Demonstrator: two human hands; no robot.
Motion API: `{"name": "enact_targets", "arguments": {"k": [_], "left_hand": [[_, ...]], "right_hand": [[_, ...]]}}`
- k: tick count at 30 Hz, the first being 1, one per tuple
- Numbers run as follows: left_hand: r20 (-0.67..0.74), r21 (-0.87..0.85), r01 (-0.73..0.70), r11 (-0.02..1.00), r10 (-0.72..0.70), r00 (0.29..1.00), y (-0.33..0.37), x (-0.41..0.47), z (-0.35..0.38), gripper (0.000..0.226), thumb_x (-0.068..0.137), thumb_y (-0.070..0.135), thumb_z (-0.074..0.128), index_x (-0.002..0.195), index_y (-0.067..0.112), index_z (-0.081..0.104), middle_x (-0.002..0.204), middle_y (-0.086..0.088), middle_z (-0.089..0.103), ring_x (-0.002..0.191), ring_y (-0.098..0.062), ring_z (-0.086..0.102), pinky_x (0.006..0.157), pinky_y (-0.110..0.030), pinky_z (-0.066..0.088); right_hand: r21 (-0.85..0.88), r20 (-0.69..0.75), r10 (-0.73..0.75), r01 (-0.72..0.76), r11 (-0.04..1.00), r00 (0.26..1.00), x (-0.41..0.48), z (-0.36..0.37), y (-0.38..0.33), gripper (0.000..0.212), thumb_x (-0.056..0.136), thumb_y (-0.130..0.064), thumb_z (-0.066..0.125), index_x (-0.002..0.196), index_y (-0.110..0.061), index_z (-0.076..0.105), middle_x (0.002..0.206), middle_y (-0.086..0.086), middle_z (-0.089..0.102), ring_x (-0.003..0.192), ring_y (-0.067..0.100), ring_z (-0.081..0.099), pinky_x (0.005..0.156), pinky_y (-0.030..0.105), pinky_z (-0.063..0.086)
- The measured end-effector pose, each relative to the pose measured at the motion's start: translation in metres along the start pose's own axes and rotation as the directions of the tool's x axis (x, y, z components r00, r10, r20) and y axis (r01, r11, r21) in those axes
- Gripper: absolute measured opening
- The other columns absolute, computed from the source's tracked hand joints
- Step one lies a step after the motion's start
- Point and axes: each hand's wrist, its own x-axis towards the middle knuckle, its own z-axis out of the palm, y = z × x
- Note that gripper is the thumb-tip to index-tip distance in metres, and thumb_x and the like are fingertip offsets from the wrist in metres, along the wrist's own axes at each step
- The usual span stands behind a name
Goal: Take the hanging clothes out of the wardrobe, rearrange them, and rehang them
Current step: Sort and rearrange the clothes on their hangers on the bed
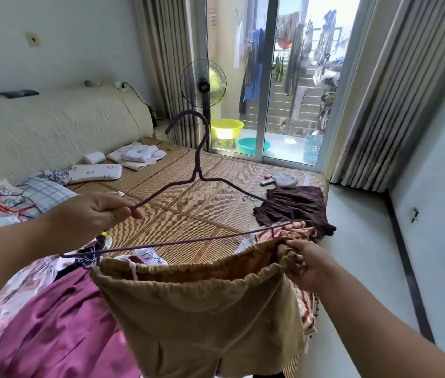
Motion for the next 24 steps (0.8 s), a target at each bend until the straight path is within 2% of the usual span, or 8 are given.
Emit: {"name": "enact_targets", "arguments": {"k": [6,9,13,17,20,21,23,24], "left_hand": [[0.052,0.023,0.081,0.996,-0.083,0.995,-0.019,-0.001,0.001,0.028,0.092,0.025,0.053,0.087,0.044,0.073,0.068,0.021,0.066,0.059,0.007,0.057,0.058,-0.027,0.035],[0.058,-0.002,0.094,0.996,-0.094,0.994,-0.023,-0.003,0.003,0.021,0.086,0.037,0.053,0.091,0.041,0.073,0.085,0.000,0.072,0.076,-0.020,0.065,0.070,-0.031,0.045],[0.029,-0.003,0.059,0.998,-0.059,0.998,-0.021,-0.008,0.006,0.029,0.092,0.024,0.053,0.086,0.044,0.073,0.066,0.008,0.068,0.046,-0.001,0.050,0.048,-0.016,0.035],[-0.023,-0.026,0.043,0.999,-0.044,0.999,-0.016,-0.012,0.007,0.034,0.093,0.016,0.054,0.081,0.040,0.074,0.065,0.013,0.068,0.051,0.003,0.054,0.055,-0.021,0.035],[-0.083,0.014,0.045,0.999,-0.043,0.996,-0.014,-0.013,0.007,0.035,0.094,0.016,0.054,0.080,0.043,0.072,0.050,0.013,0.057,0.042,0.000,0.046,0.048,-0.021,0.030],[-0.095,0.018,0.038,0.999,-0.037,0.995,-0.013,-0.013,0.008,0.035,0.094,0.017,0.054,0.081,0.044,0.071,0.054,0.017,0.060,0.047,0.003,0.051,0.052,-0.022,0.031],[-0.106,0.013,0.031,0.999,-0.029,0.994,-0.010,-0.012,0.011,0.035,0.093,0.018,0.055,0.081,0.046,0.071,0.075,0.023,0.069,0.073,0.009,0.061,0.066,-0.024,0.039],[-0.111,0.018,0.035,0.999,-0.033,0.993,-0.009,-0.012,0.012,0.034,0.093,0.020,0.056,0.080,0.047,0.071,0.083,0.019,0.071,0.084,0.005,0.063,0.073,-0.026,0.042]], "right_hand": [[0.172,0.111,-0.073,0.054,0.984,0.991,-0.002,0.002,-0.006,0.025,0.095,-0.014,0.051,0.077,0.001,0.059,0.045,0.005,0.058,0.032,0.010,0.052,0.035,0.017,0.044],[0.226,0.182,-0.135,0.092,0.970,0.974,-0.003,0.003,-0.007,0.030,0.096,-0.015,0.047,0.077,0.000,0.062,0.054,0.006,0.065,0.037,0.009,0.055,0.040,0.017,0.048],[0.248,0.343,-0.181,0.097,0.964,0.922,-0.003,0.004,-0.005,0.041,0.096,-0.012,0.032,0.077,0.002,0.066,0.060,0.010,0.068,0.049,0.017,0.063,0.051,0.026,0.056],[0.159,0.289,-0.246,0.207,0.965,0.925,-0.002,0.011,-0.001,0.026,0.100,-0.009,0.037,0.090,-0.006,0.061,0.063,0.007,0.068,0.049,0.012,0.063,0.049,0.023,0.055],[0.101,0.305,-0.273,0.254,0.962,0.913,-0.002,0.015,0.000,0.012,0.095,-0.014,0.051,0.098,-0.014,0.062,0.062,0.000,0.065,0.047,0.009,0.060,0.045,0.022,0.051],[0.047,0.304,-0.278,0.278,0.960,0.911,-0.002,0.017,0.001,0.010,0.092,-0.017,0.056,0.099,-0.017,0.063,0.064,-0.003,0.064,0.046,0.008,0.058,0.043,0.020,0.048],[-0.041,0.285,-0.309,0.334,0.942,0.907,-0.002,0.021,0.003,0.012,0.090,-0.021,0.061,0.102,-0.023,0.064,0.067,-0.004,0.063,0.043,0.006,0.052,0.039,0.018,0.041],[-0.071,0.269,-0.343,0.373,0.925,0.900,-0.002,0.023,0.003,0.013,0.089,-0.019,0.062,0.102,-0.023,0.064,0.068,-0.003,0.061,0.043,0.007,0.048,0.039,0.018,0.040]]}}
